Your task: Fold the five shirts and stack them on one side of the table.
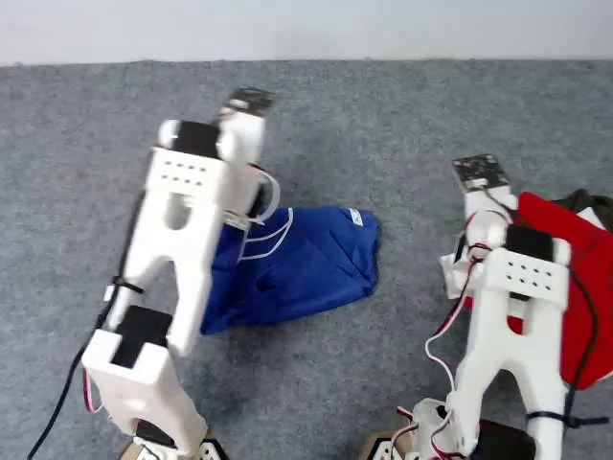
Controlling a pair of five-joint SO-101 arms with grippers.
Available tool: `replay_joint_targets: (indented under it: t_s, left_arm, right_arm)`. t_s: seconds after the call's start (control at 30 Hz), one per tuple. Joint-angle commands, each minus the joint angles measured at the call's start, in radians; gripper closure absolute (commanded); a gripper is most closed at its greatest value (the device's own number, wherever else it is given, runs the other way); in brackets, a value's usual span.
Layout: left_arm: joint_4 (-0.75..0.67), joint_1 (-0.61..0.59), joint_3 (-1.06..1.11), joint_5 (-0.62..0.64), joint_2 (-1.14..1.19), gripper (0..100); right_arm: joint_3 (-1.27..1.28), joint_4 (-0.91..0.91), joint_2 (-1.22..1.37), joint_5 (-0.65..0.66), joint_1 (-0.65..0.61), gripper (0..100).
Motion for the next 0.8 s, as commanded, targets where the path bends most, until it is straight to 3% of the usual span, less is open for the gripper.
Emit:
replay_joint_targets:
  t_s: [0.0,0.37,0.77]
  left_arm:
    - [0.000,0.091,-0.035,0.011,-0.052,99]
    - [-0.078,0.278,-0.081,0.012,0.066,99]
    - [0.021,0.350,-0.579,0.060,0.462,99]
  right_arm:
    - [-0.034,-0.004,-0.044,0.009,0.053,73.1]
    - [-0.032,-0.001,-0.044,0.009,0.064,73.1]
    - [-0.032,-0.001,-0.044,0.009,0.064,73.1]
